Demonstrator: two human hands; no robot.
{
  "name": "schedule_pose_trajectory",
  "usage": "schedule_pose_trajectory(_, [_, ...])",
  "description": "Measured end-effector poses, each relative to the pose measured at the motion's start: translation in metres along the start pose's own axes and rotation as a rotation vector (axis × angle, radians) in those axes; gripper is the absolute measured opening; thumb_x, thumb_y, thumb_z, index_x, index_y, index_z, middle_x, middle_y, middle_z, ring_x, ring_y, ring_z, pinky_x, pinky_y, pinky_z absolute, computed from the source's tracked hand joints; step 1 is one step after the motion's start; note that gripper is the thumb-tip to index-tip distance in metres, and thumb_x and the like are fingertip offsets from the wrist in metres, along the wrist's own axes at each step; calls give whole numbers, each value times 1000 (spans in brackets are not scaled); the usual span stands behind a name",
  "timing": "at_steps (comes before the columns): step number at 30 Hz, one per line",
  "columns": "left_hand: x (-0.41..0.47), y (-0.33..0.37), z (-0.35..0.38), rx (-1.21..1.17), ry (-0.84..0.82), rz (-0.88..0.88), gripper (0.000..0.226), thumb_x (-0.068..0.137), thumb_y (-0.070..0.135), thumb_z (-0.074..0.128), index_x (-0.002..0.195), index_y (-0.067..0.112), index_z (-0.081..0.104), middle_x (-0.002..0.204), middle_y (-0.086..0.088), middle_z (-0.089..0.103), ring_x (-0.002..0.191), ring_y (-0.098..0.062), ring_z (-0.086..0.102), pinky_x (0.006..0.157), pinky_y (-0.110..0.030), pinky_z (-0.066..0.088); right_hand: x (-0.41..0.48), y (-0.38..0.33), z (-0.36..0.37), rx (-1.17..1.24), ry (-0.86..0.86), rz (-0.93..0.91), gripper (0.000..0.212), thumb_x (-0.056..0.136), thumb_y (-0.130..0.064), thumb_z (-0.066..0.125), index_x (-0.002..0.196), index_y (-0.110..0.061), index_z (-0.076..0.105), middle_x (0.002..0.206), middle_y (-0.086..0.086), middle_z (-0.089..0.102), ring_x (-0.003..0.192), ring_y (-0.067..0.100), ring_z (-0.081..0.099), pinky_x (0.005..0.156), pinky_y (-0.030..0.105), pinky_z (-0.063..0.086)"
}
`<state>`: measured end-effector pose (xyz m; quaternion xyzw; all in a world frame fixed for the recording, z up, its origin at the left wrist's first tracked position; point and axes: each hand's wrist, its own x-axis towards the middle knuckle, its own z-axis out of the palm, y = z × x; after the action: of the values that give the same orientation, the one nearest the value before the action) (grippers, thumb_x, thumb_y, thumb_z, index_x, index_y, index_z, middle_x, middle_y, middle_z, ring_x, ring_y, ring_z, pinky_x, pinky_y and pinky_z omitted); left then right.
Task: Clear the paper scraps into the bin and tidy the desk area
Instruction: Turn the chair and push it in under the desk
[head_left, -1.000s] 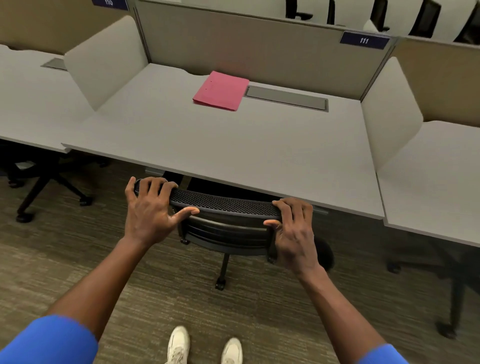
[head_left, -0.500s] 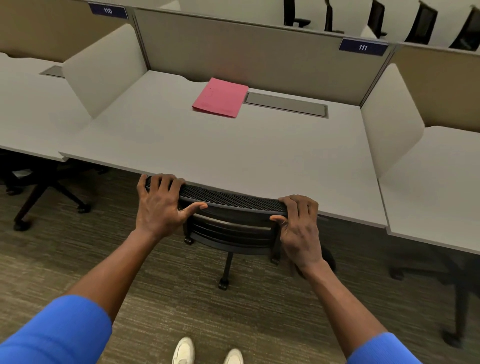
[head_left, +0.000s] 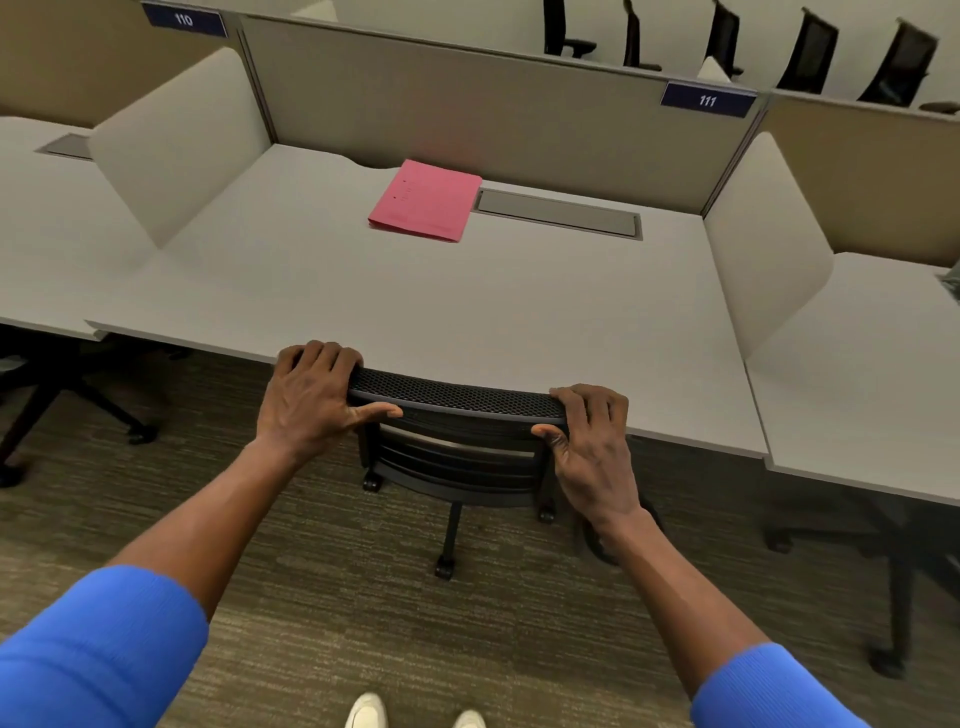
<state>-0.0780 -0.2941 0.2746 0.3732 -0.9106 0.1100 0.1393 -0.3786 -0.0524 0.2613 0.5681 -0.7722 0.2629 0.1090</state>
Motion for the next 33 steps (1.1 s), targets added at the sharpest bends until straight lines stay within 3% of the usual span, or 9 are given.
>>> schedule_pose_trajectory(5, [8, -10, 1, 16, 15, 59, 91, 79, 102, 28, 102, 18, 57, 99, -6, 60, 92, -27, 53, 87, -45, 43, 6, 0, 4, -28, -8, 6, 51, 97, -30, 74, 143, -15, 59, 130, 8, 55, 125, 33, 46, 101, 34, 46])
schedule_pose_trajectory(19, [23, -29, 2, 20, 3, 76, 94, 78, 103, 26, 98, 16, 57, 96, -6, 58, 88, -27, 50, 83, -44, 43, 14, -17, 11, -30, -2, 28, 45, 99, -37, 66, 139, -16, 61, 130, 8, 55, 124, 35, 47, 100, 32, 44])
schedule_pose_trajectory(27, [25, -25, 5, 5, 28, 57, 93, 77, 103, 31, 97, 16, 58, 97, -6, 60, 89, -27, 53, 81, -44, 41, 17, -12, 10, -26, 3, 22, 47, 98, -37, 65, 139, -15, 62, 129, 9, 56, 124, 35, 48, 101, 38, 48])
schedule_pose_trajectory(33, [26, -23, 5, -9, 29, 59, 91, 78, 102, 32, 99, 18, 58, 97, -4, 60, 91, -26, 53, 83, -44, 41, 16, -14, 8, -37, -11, 55, 48, 97, -38, 66, 139, -16, 62, 130, 9, 55, 126, 34, 47, 100, 30, 44])
